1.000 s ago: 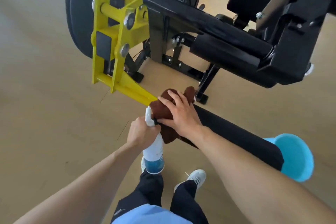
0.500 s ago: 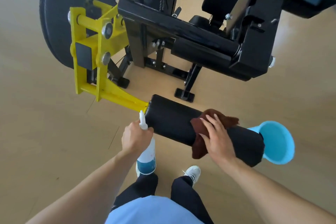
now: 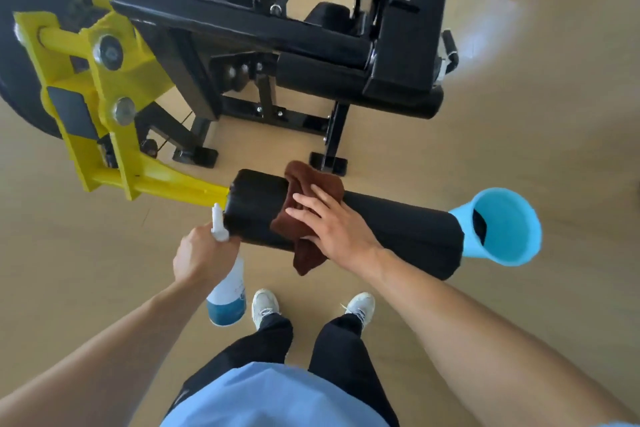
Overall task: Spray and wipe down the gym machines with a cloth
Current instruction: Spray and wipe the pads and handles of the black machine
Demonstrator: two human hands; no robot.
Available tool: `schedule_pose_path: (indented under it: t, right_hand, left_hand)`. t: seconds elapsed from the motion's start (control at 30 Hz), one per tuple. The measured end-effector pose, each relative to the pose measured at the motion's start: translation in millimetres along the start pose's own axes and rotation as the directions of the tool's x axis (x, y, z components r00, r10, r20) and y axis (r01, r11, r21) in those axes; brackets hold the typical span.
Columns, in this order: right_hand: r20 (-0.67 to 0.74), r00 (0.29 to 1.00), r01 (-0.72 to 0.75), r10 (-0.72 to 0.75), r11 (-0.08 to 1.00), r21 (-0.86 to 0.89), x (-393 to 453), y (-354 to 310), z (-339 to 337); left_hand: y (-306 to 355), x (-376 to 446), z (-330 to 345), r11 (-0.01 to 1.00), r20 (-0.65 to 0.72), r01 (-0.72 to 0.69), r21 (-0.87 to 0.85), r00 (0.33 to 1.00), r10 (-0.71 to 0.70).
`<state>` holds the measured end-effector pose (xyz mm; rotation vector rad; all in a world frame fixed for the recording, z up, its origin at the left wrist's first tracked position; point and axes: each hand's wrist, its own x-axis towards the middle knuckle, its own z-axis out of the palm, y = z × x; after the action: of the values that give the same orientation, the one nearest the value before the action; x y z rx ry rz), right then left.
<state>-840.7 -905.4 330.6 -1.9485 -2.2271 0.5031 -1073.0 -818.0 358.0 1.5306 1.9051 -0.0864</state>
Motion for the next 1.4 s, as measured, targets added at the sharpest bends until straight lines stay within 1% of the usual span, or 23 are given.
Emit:
schedule_pose_path:
  t: [0.13, 0.23, 0.3, 0.4, 0.5, 0.57, 0.63, 0.7, 0.73, 0.77, 0.8, 0.87, 0.9, 0.93, 1.0, 1.07, 1.1, 1.13, 1.2, 1.27, 1.3, 1.33, 1.4]
  right_hand:
    - [0.004, 0.983, -0.182, 0.182, 0.982, -0.052, -109.3, 59.1, -11.5]
    - [-0.055, 0.924, -0.381, 0.379, 0.925, -0.011, -170.4, 85.9, -15.7]
    - [-0.106, 0.888, -0.448, 0.448, 0.894, 0.031, -188.2, 92.4, -12.2]
    - [-0.138, 0.862, -0.477, 0.488, 0.873, 0.102, -186.8, 94.8, -9.9]
    - [-0.105, 0.838, -0.517, 0.536, 0.84, 0.162, -168.6, 112.8, -21.4]
    - [-0.031, 0.794, -0.59, 0.607, 0.782, 0.199, -150.8, 133.2, -32.1]
    - [0.064, 0.735, -0.669, 0.675, 0.707, 0.228, -128.1, 143.8, -45.8]
    - [0.123, 0.675, -0.733, 0.727, 0.643, 0.223, -108.8, 134.8, -58.4]
    - [0.11, 0.671, -0.736, 0.733, 0.642, 0.214, -100.9, 123.3, -60.7]
    - [0.077, 0.696, -0.711, 0.714, 0.67, 0.214, -93.5, 106.8, -60.8]
    - [0.043, 0.744, -0.657, 0.667, 0.719, 0.226, -86.3, 87.1, -57.9]
    - [0.021, 0.86, -0.502, 0.511, 0.837, 0.219, -71.8, 44.8, -41.3]
    - [0.029, 0.894, -0.445, 0.447, 0.878, 0.175, -64.5, 24.7, -29.0]
    - [0.02, 0.906, -0.422, 0.423, 0.898, 0.126, -59.7, 10.0, -16.6]
    - [-0.031, 0.896, -0.44, 0.443, 0.895, 0.068, -52.3, -0.7, -2.7]
    - [-0.041, 0.884, -0.46, 0.466, 0.882, 0.1, -44.1, 7.4, -4.3]
    - [-0.02, 0.876, -0.474, 0.481, 0.869, 0.139, -37.8, 17.1, -8.6]
    - [0.026, 0.862, -0.502, 0.507, 0.844, 0.187, -29.3, 28.9, -15.5]
    - [0.17, 0.829, -0.559, 0.532, 0.783, 0.274, -5.5, 48.7, -35.9]
    - [0.339, 0.781, -0.621, 0.525, 0.713, 0.327, 16.6, 62.5, -49.7]
    - [0.387, 0.764, -0.639, 0.516, 0.688, 0.344, 23.8, 67.2, -52.7]
    - [0.403, 0.761, -0.643, 0.509, 0.678, 0.356, 29.3, 69.8, -52.4]
    - [0.392, 0.763, -0.643, 0.514, 0.669, 0.373, 30.3, 72.9, -47.2]
  left_hand:
    - [11.0, -4.7, 6.7, 0.998, -0.039, 0.042, -0.056, 0.998, -0.045]
    - [15.7, -8.1, 9.7, 0.997, -0.049, 0.047, -0.057, 0.998, -0.05]
    - [17.9, -9.7, 9.9, 0.998, -0.058, 0.047, -0.053, 0.997, -0.05]
    - [19.9, -9.9, 7.9, 0.999, -0.042, 0.024, -0.042, 0.999, -0.026]
    - [24.0, -8.6, 2.6, 1.0, -0.031, -0.018, -0.009, 0.999, 0.018]
    - [30.6, -7.5, 0.0, 0.998, -0.044, -0.056, 0.007, 0.997, 0.056]
    - [35.7, -3.4, -3.5, 0.995, -0.046, -0.095, 0.028, 0.994, 0.096]
    - [38.5, 2.3, -7.6, 0.993, -0.038, -0.11, 0.049, 0.993, 0.112]
    - [38.5, 5.2, -9.5, 0.992, -0.032, -0.115, 0.06, 0.993, 0.117]
    - [38.6, 7.1, -11.5, 0.99, -0.021, -0.12, 0.069, 0.992, 0.121]
    - [38.7, 8.1, -13.1, 0.99, -0.01, -0.121, 0.073, 0.992, 0.122]
    - [39.7, 10.0, -15.5, 0.993, 0.004, -0.101, 0.067, 0.995, 0.101]
    - [40.5, 10.6, -17.2, 0.994, 0.007, -0.094, 0.063, 0.996, 0.094]
    - [42.3, 10.3, -18.5, 0.994, 0.011, -0.095, 0.062, 0.995, 0.094]
    - [45.4, 10.5, -20.1, 0.991, 0.027, -0.111, 0.069, 0.994, 0.109]
    - [44.0, 6.2, -22.9, 0.988, 0.039, -0.132, 0.082, 0.991, 0.129]
    - [42.2, 2.5, -23.5, 0.986, 0.038, -0.148, 0.083, 0.989, 0.145]
    - [40.0, -1.7, -23.3, 0.982, 0.037, -0.17, 0.084, 0.985, 0.167]
    - [35.6, -10.7, -22.8, 0.973, 0.03, -0.207, 0.104, 0.978, 0.205]
    - [33.5, -16.5, -22.1, 0.967, 0.036, -0.229, 0.115, 0.973, 0.227]
    - [33.1, -17.2, -21.2, 0.963, 0.049, -0.245, 0.116, 0.969, 0.241]
    - [32.5, -17.8, -21.3, 0.959, 0.061, -0.259, 0.117, 0.965, 0.253]
    - [30.9, -19.7, -22.3, 0.963, 0.063, -0.247, 0.108, 0.968, 0.242]
